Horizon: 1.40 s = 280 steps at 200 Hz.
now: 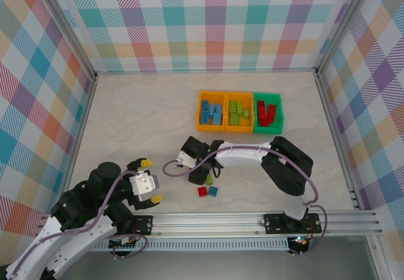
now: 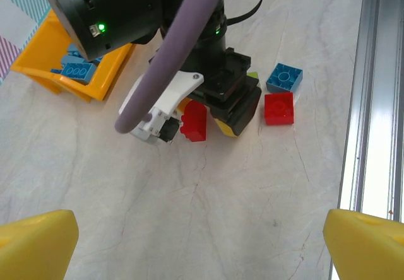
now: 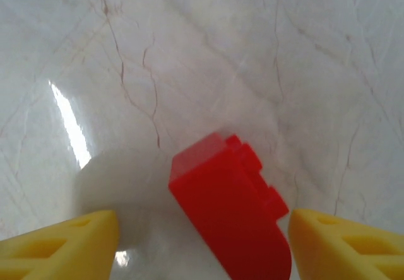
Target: Sort the legos into containers by color
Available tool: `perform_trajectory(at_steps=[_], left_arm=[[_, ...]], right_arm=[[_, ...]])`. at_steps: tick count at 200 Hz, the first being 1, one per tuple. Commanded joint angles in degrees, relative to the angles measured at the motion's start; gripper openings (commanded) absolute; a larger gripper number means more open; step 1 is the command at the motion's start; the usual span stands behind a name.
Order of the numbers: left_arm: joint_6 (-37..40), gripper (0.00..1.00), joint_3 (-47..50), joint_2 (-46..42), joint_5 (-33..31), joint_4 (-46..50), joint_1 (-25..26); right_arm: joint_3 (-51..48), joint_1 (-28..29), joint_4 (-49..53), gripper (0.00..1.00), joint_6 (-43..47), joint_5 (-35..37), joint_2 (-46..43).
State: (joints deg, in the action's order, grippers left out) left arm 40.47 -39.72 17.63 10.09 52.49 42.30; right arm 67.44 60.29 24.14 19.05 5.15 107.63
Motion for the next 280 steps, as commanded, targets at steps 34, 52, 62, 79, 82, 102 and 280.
perform_trajectory(at_steps=[34, 52, 62, 79, 82, 102, 280], left_arm=[[1.3, 1.00, -0.1, 0.0, 1.3, 1.1, 0.4], [1.9, 1.00, -0.2, -0.2, 1.7, 1.6, 0.4], [2.1, 1.00, -0.2, -0.5, 2.1, 1.6, 0.4], [2.3, 1.00, -0.1, -1.0, 2.6, 1.7, 0.4], [2.3, 1.00, -0.1, -1.1, 2.7, 1.7, 0.4], [2.2, 1.00, -0.1, -1.0, 3.1, 1.4, 0.4], [-21.1, 1.00, 3.1, 3.8, 2.9, -25.9, 0.0]], right_arm=[[2.7, -0.6, -0.8, 0.41, 1.6, -3.1, 2.3], [2.3, -0.9, -0.5, 0.26, 1.2, -3.1, 1.8], [1.6, -1.2, -0.9, 0.23, 0.7, -3.6, 1.0], [0.0, -1.6, -2.6, 0.14, -0.4, -4.1, -1.1], [-0.3, -1.7, -2.8, 0.13, -0.7, -4.1, -1.5], [-2.4, -2.6, -5.5, 0.10, -3.0, -3.8, -4.8], [-11.1, -50.3, -10.8, 0.08, -47.1, 3.2, -27.2]])
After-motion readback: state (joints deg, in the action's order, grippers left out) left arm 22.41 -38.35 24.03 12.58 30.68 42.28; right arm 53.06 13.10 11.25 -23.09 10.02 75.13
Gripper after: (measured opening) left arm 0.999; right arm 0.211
